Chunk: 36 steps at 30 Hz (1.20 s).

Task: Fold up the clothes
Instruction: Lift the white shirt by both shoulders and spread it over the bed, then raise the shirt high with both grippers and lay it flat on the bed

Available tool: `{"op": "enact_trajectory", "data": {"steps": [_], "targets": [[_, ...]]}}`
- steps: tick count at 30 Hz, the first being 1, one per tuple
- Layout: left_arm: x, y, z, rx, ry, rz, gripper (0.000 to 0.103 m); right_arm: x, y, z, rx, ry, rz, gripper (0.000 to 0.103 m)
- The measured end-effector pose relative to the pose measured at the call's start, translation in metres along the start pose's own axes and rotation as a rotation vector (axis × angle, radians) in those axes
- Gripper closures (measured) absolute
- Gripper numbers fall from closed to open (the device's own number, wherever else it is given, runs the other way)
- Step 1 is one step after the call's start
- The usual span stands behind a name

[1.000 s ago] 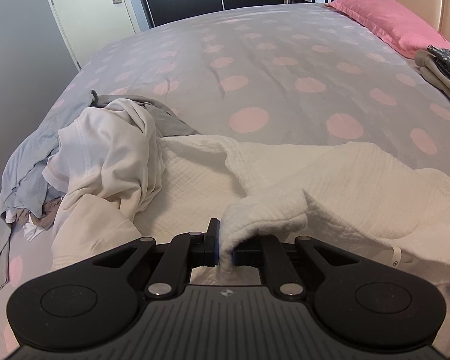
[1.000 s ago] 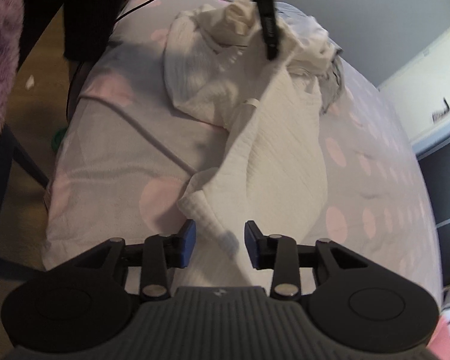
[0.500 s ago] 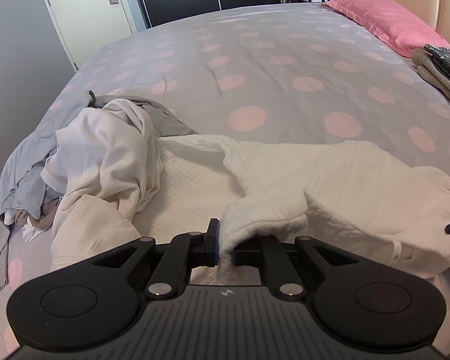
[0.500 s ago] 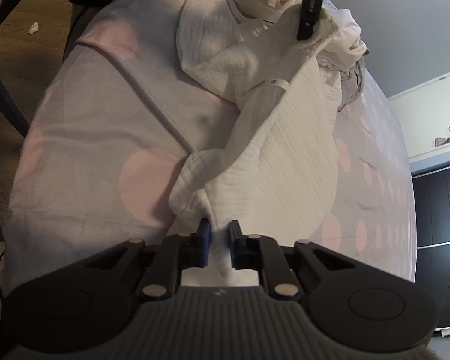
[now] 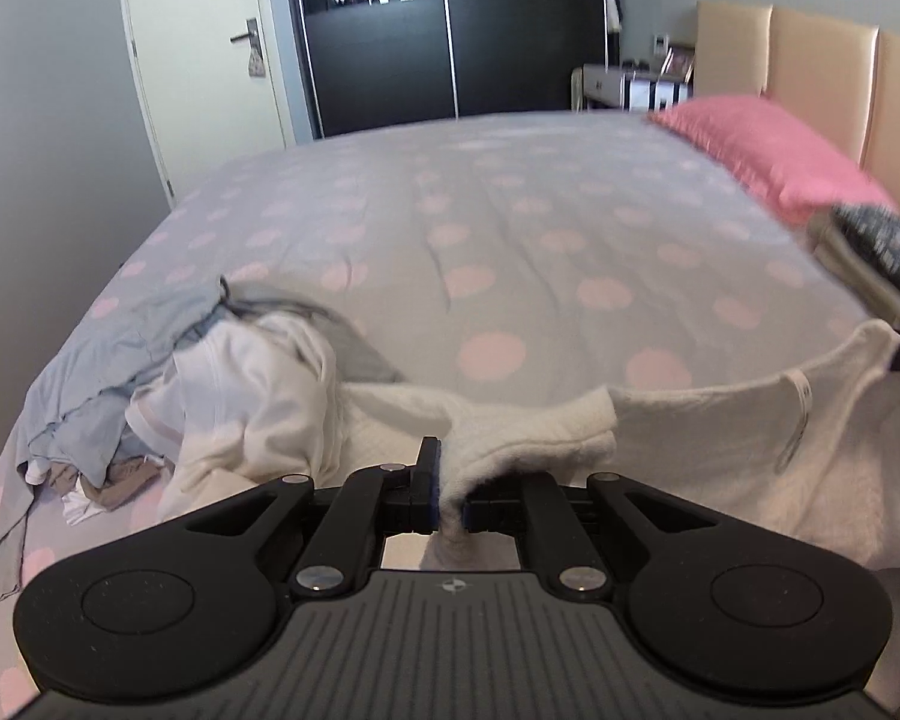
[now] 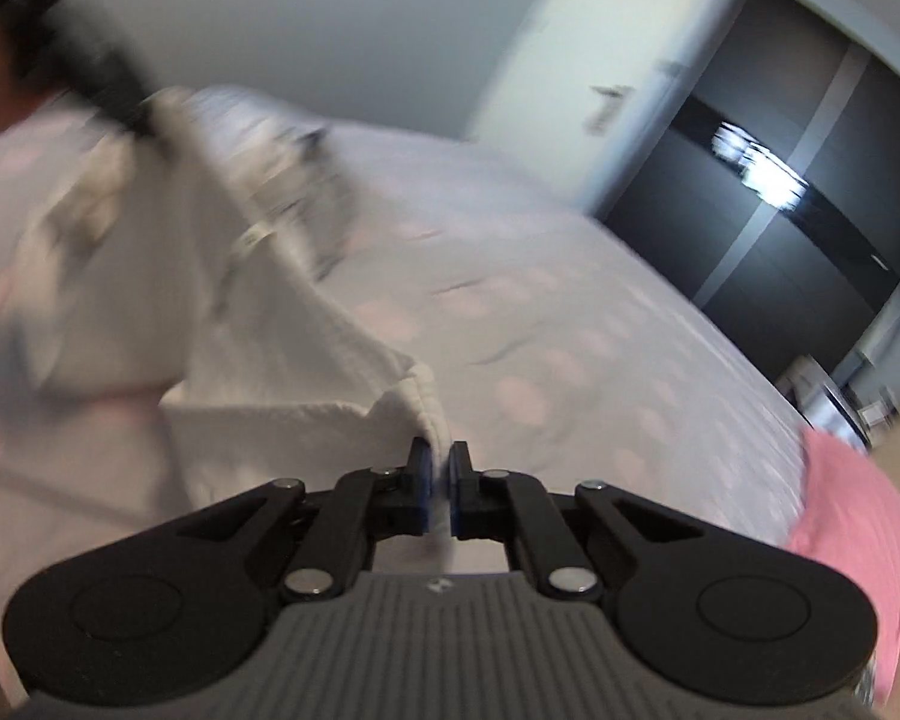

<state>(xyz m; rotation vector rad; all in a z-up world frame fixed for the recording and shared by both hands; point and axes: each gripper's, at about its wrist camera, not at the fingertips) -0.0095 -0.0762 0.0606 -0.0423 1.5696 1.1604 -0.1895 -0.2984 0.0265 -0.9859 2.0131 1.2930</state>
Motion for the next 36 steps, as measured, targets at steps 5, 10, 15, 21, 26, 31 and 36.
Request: {"op": "enact_trajectory", "data": {"steps": [5, 10, 15, 21, 26, 31, 36], "targets": [[-0.040, 0.059, -0.007, 0.035, 0.002, -0.173, 0.099, -0.035, 0.049, -0.029, 0.200, -0.146, -0.119, 0.097], [-0.086, 0.135, -0.022, 0.053, -0.034, -0.363, 0.099, -0.088, 0.116, -0.047, 0.428, -0.174, -0.253, 0.098], [-0.125, 0.220, -0.034, 0.058, -0.066, -0.558, 0.099, -0.130, 0.194, -0.048, 0.600, -0.165, -0.416, 0.098], [-0.142, 0.311, -0.044, 0.066, -0.094, -0.755, 0.099, -0.160, 0.275, -0.031, 0.744, -0.109, -0.570, 0.098], [-0.144, 0.370, -0.049, 0.093, -0.107, -0.891, 0.099, -0.174, 0.333, -0.017, 0.785, -0.076, -0.663, 0.098], [-0.150, 0.397, -0.049, 0.138, -0.112, -0.969, 0.099, -0.183, 0.378, -0.018, 0.777, -0.108, -0.746, 0.098], [-0.159, 0.395, -0.045, 0.186, -0.107, -0.971, 0.099, -0.188, 0.381, -0.022, 0.802, -0.107, -0.769, 0.098]]}}
Point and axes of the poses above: each gripper's, at about its wrist camera, not at the fingertips, and y roughly against the way its jaws point, z to its left, x to its underside, and after that the axes turned 2 degrees about -y, right-handed
